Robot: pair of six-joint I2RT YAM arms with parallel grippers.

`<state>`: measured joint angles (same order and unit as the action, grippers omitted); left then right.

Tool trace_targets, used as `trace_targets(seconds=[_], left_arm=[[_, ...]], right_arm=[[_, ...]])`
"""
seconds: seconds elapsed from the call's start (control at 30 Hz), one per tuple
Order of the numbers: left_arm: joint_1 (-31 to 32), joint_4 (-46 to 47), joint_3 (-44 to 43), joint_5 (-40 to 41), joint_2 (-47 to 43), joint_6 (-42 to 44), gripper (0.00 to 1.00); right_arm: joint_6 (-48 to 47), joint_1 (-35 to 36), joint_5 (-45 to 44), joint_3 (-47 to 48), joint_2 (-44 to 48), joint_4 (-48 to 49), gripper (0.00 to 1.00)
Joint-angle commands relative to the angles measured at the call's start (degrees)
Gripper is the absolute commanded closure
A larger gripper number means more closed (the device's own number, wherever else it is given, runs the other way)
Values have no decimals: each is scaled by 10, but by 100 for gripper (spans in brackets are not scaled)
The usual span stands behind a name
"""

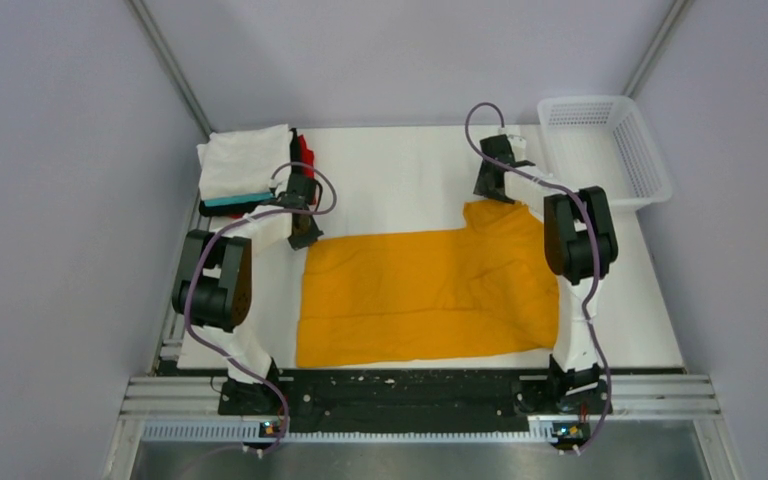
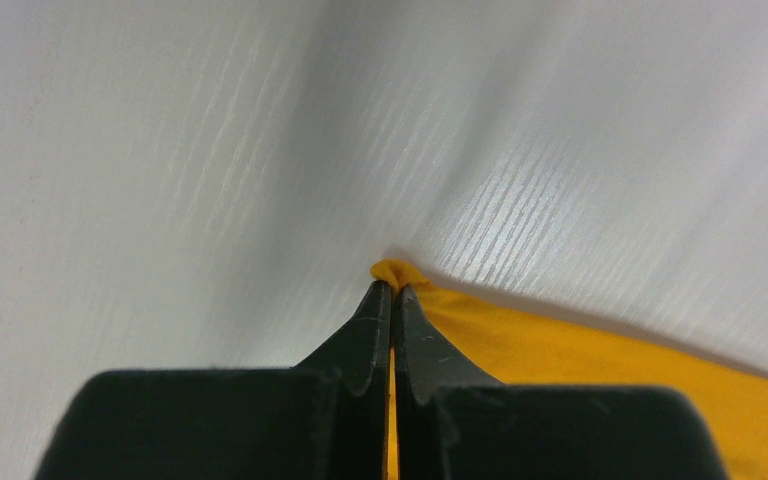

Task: Fold and stack the t-shirts
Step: Grab the side of the flattened tshirt furthest away from the robot with both arms

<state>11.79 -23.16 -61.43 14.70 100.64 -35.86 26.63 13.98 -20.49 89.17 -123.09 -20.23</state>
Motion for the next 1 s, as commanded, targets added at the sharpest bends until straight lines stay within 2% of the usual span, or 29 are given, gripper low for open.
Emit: trace_targets(seconds=[0.0, 0.03, 0.1, 0.13, 0.17, 0.2, 0.27, 0.4, 0.57, 0.83, 0.97], left_arm=[[2, -2, -1, 18, -27, -6, 100], [2, -2, -1, 18, -27, -8, 100], [2, -3, -2, 18, -26, -9, 100], [2, -4, -2, 18, -27, -10, 100], [2, -5, -3, 18, -26, -10, 100], [1, -8, -3, 20, -27, -10, 100], [2, -13, -4, 25, -29, -11, 100], [2, -12, -5, 31, -28, -11, 100], [0, -23, -54, 55, 1, -10, 100], [-7, -61, -162, 66, 83, -12, 100], [-7, -51, -155, 51, 73, -8, 100]], right_arm=[[18, -10, 12, -49, 9, -16, 47], [23, -10, 20, -56, 12, -9, 51], [34, -10, 50, -74, 19, 13, 66], [41, -10, 62, -85, 23, 26, 79], [47, -10, 73, -99, 31, 44, 97], [50, -9, 87, -115, 40, 63, 100], [50, -9, 103, -138, 56, 97, 100], [32, -9, 80, -145, 80, 120, 100], [-31, -9, 47, -73, 65, 120, 100], [-75, -9, 43, 30, 12, 108, 100], [-78, -8, 56, 15, 30, 120, 100]])
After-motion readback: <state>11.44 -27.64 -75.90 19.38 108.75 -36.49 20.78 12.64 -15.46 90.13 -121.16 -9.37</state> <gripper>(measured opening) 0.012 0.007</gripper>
